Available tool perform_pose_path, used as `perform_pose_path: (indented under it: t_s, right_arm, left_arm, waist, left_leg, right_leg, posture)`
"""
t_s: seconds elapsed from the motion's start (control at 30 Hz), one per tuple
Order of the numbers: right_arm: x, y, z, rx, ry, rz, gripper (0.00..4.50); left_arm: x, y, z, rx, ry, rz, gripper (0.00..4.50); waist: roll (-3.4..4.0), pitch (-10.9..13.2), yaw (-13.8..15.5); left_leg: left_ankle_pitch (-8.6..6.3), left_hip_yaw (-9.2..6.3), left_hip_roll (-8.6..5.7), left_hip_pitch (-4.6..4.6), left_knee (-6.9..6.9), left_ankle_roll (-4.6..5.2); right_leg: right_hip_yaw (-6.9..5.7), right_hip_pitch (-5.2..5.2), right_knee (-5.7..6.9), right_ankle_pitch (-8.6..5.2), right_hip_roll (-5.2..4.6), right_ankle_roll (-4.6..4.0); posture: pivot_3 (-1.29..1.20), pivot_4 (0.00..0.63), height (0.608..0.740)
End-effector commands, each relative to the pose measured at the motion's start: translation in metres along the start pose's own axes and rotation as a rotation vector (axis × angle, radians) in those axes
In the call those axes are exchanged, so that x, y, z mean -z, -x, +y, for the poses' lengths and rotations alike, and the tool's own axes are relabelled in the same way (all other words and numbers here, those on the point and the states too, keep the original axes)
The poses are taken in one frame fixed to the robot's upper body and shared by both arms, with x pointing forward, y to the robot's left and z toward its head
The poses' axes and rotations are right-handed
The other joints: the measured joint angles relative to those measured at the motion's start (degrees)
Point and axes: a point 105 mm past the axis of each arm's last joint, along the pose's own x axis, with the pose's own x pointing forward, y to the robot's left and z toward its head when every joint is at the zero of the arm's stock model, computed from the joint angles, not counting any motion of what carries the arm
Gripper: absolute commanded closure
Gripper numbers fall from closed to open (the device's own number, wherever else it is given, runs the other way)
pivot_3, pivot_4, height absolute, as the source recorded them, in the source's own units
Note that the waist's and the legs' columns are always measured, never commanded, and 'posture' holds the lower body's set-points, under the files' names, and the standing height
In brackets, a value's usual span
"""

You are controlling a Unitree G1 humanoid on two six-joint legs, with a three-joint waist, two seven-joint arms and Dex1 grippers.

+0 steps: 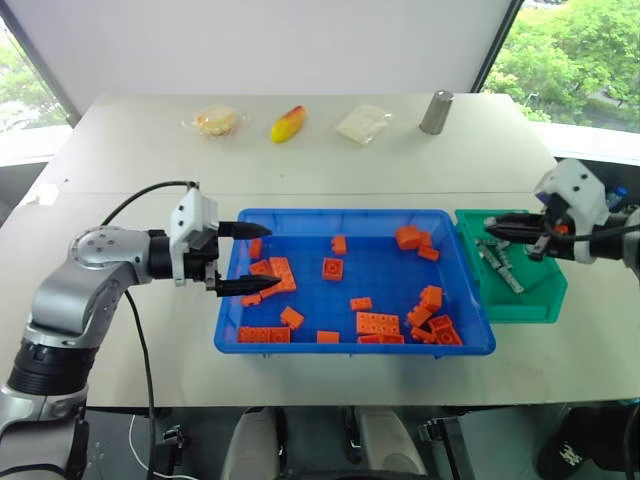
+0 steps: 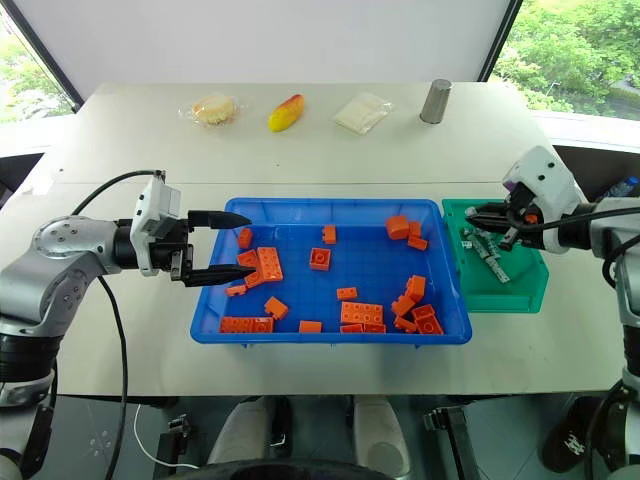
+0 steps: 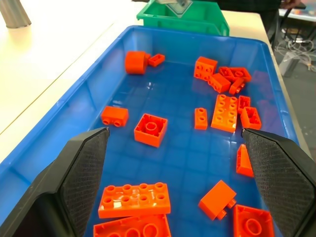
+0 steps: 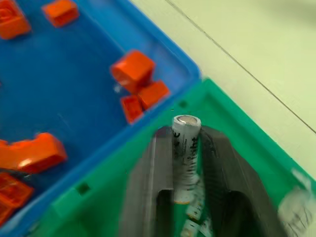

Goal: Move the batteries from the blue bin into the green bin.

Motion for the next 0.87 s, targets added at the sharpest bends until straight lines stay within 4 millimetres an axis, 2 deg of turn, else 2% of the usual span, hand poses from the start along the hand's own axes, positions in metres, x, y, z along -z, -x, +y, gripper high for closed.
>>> perform_pose_path:
  t_s: [0.03, 0.1, 0.2, 0.3, 0.4, 0.5, 0.57, 0.63, 0.87]
  right_arm:
    - [-0.006, 0.007, -0.012, 0.063, 0.048, -0.044, 2.04]
    - [-0.003, 0.008, -0.016, 0.054, 0.072, -0.034, 1.04]
    - [-0.011, 0.019, -0.015, -0.025, 0.114, -0.070, 1.04]
    - [-0.014, 0.046, -0.018, -0.150, 0.140, -0.109, 1.04]
    - [-0.002, 0.068, -0.023, -0.238, 0.142, -0.078, 1.04]
    - [0.020, 0.079, -0.043, -0.211, 0.088, -0.016, 1.04]
    - [0.033, 0.081, -0.054, -0.176, 0.056, 0.022, 1.04]
    - [0.039, 0.079, -0.063, -0.137, 0.019, 0.017, 1.04]
    - [0.036, 0.064, -0.068, -0.165, 0.001, -0.021, 1.04]
  left_arm:
    - [-0.012, 0.008, 0.005, -0.017, -0.023, -0.016, 0.00]
    - [-0.013, 0.010, 0.006, -0.017, -0.023, -0.016, 0.00]
    - [-0.015, 0.014, 0.009, -0.028, -0.027, -0.012, 0.00]
    - [-0.020, 0.030, 0.015, -0.075, -0.022, -0.006, 0.00]
    - [-0.023, 0.050, 0.020, -0.122, -0.008, 0.002, 0.00]
    - [-0.023, 0.071, 0.019, -0.145, 0.001, 0.046, 0.00]
    - [-0.023, 0.082, 0.018, -0.158, 0.012, 0.067, 0.00]
    - [-0.023, 0.092, 0.020, -0.195, 0.013, 0.078, 0.00]
    - [-0.023, 0.109, 0.023, -0.271, 0.016, 0.101, 0.00]
  waist:
    - [0.00, 0.00, 0.01]
    - [0.00, 0.00, 0.07]
    - [0.01, 0.00, 0.11]
    - [0.01, 0.02, 0.12]
    - [-0.01, 0.03, 0.10]
    - [-0.01, 0.03, -0.16]
    - [0.00, 0.04, -0.36]
    - [0.04, 0.06, -0.36]
    - [0.12, 0.11, -0.98]
  left_leg:
    - [0.00, 0.00, 0.00, 0.00, 0.00, 0.00]
    - [0.00, -0.01, 0.00, 0.00, 0.00, 0.00]
    - [0.00, 0.00, 0.00, -0.02, -0.01, 0.00]
    - [0.00, -0.01, 0.00, -0.02, -0.02, 0.00]
    - [0.00, -0.01, 0.01, -0.02, -0.03, 0.00]
    - [0.00, 0.02, 0.02, 0.03, -0.04, 0.00]
    - [0.00, 0.10, 0.02, 0.07, -0.04, 0.01]
    - [0.00, 0.14, 0.02, 0.12, -0.04, 0.00]
    - [0.00, 0.18, 0.04, 0.13, -0.10, 0.00]
  right_leg:
    - [0.00, 0.00, 0.00, 0.00, 0.00, 0.00]
    - [-0.01, 0.00, 0.00, 0.00, 0.01, 0.01]
    - [-0.01, -0.01, -0.01, -0.01, 0.01, 0.01]
    - [-0.03, -0.01, -0.03, 0.00, 0.02, 0.02]
    - [-0.04, -0.01, -0.05, -0.01, 0.02, 0.02]
    - [-0.05, 0.02, -0.08, -0.02, 0.00, 0.00]
    - [0.00, 0.02, -0.09, -0.03, -0.01, -0.02]
    - [0.03, 0.02, -0.07, -0.08, -0.02, -0.12]
    - [0.07, -0.03, -0.01, -0.10, -0.02, -0.15]
  posture:
    - [0.00, 0.150, 0.740]
    - [0.00, 0.150, 0.740]
    - [0.00, 0.150, 0.740]
    - [0.00, 0.150, 0.740]
    - [0.00, 0.150, 0.740]
    - [0.00, 0.150, 0.740]
    - [0.00, 0.150, 0.740]
    - [0.00, 0.150, 0.740]
    - [0.00, 0.150, 0.740]
